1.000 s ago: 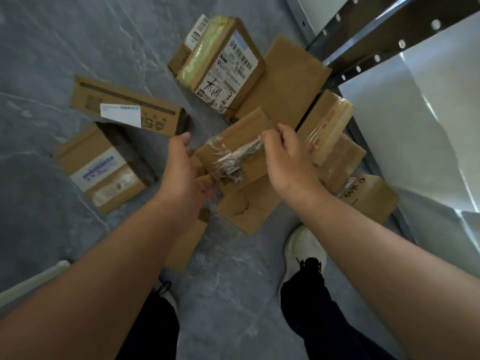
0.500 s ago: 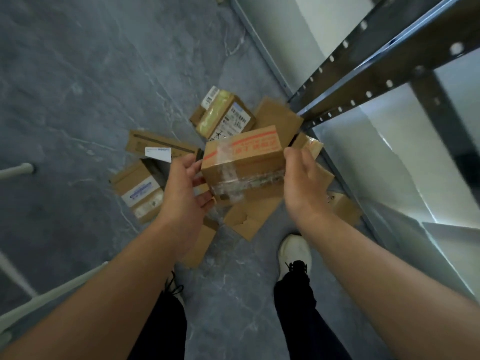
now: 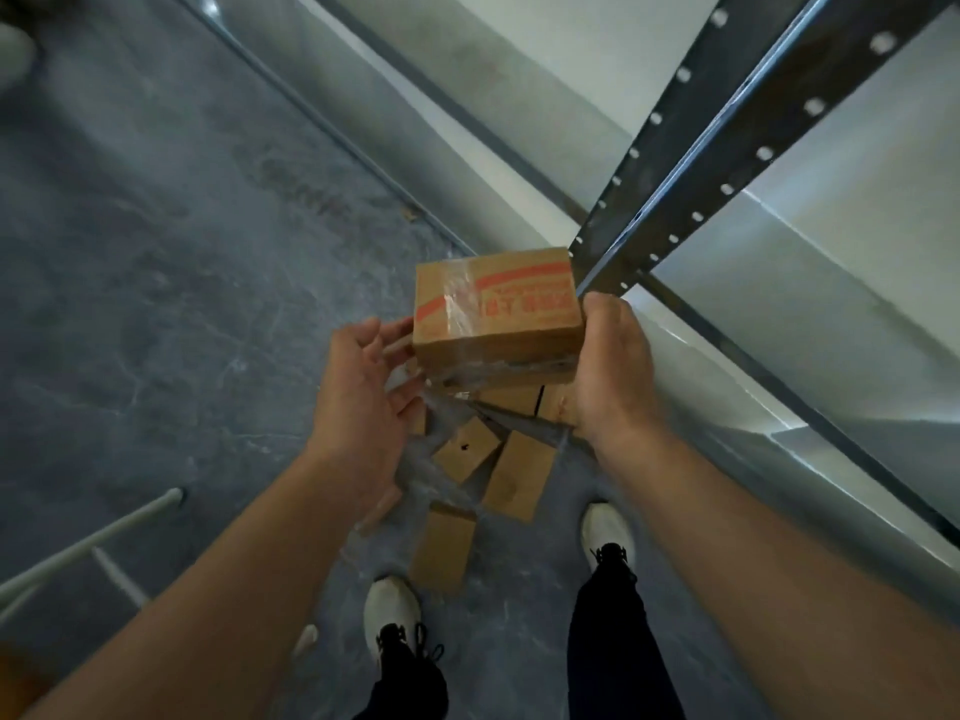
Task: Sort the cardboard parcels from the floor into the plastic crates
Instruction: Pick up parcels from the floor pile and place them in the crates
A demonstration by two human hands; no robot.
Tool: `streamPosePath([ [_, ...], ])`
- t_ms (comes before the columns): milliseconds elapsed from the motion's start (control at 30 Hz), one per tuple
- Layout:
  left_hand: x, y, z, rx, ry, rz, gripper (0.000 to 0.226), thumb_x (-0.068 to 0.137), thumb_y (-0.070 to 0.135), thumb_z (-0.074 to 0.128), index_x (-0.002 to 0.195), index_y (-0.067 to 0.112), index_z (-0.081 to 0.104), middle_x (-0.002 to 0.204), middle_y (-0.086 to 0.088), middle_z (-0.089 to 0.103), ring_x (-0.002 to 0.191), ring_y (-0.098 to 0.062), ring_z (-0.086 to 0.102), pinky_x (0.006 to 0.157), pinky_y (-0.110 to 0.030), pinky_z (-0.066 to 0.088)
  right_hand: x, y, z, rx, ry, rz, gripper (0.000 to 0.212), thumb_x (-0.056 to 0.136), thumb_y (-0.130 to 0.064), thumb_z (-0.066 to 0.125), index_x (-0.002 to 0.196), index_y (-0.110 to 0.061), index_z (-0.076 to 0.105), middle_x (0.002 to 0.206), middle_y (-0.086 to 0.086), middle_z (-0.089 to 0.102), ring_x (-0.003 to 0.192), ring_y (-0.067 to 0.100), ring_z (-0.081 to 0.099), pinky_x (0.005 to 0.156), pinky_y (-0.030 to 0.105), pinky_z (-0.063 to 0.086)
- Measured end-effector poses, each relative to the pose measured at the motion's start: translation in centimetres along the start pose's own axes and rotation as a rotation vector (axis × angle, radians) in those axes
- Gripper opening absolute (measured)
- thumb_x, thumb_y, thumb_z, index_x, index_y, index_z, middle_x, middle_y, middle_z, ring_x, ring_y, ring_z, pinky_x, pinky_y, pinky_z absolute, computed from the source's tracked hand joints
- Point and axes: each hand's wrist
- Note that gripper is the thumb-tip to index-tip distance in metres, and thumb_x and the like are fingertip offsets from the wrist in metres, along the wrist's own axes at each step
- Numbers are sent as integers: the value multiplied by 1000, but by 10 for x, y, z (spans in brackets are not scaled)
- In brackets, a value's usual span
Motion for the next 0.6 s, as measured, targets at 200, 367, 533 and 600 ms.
streamPosePath([
  [200,-77,77,0,73,-116,123,44,100,45,36,114,15,65,122,0,74,123,-21,62,112,-43,37,-72,-77,-26,97,107,-75,50,100,-59,29,102,-24,65,101,-3,71,103,16,70,92,40,56],
  [367,-143,144,9,64,-219,265,38,100,45,35,89,17,59,105,0,74,113,-20,64,114,-45,33,-130,-156,-64,143,211,-216,38,115,-47,35,115,-20,61,102,-7,66,96,5,65,76,26,45],
  [533,-214,207,31,38,-341,359,45,99,48,35,111,13,62,109,-5,74,106,-23,62,104,-44,37,-195,-227,-122,184,249,-366,32,115,-46,37,117,-20,55,107,-6,66,98,3,65,67,8,49],
  [600,-247,228,47,50,-383,393,52,99,47,35,117,11,68,110,-5,74,103,-23,62,101,-43,39,-222,-250,-149,183,278,-426,29,115,-48,37,117,-23,52,111,-7,64,99,-1,62,68,6,46],
])
Point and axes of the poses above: each hand's wrist, its own x-axis towards the middle knuckle, its own z-axis out of the palm, y = z × x
